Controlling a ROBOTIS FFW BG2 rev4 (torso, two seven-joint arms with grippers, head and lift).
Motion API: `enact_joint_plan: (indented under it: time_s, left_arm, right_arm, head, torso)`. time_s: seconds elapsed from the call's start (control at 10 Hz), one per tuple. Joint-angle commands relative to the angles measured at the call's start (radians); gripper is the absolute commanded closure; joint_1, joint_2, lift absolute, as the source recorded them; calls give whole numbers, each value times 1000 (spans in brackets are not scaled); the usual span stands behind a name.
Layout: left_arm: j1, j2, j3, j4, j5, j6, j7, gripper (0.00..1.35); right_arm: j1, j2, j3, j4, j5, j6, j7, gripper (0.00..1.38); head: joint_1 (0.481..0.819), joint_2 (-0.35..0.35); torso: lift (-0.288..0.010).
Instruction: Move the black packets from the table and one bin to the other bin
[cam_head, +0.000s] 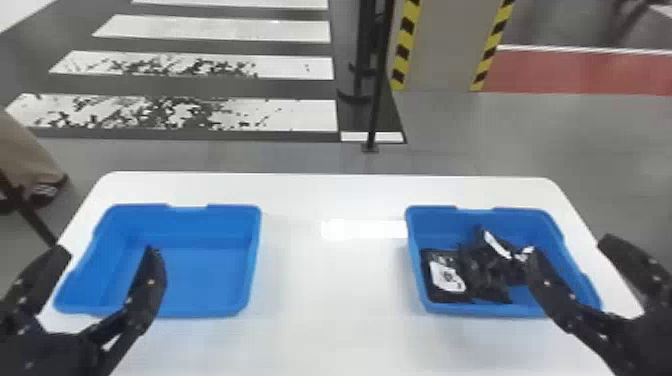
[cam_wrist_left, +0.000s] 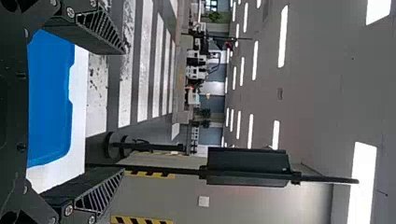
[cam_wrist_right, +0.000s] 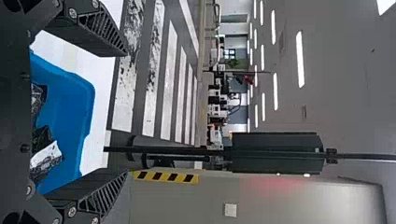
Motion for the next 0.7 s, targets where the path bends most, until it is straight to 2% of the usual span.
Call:
enact_joint_plan:
  time_s: [0.0,0.6]
  left_arm:
    - [0,-3,-3,0,-7,-11,8,150]
    - [3,-3,-7,-10,-7,-9,12,150]
  right_arm:
    - [1,-4,16,-9,0,4,-7,144]
    - [14,-13,36,-48,-2,45,-28,144]
  head:
    - [695,-29]
    - [695,-9]
  torso:
    - [-110]
    - [-110]
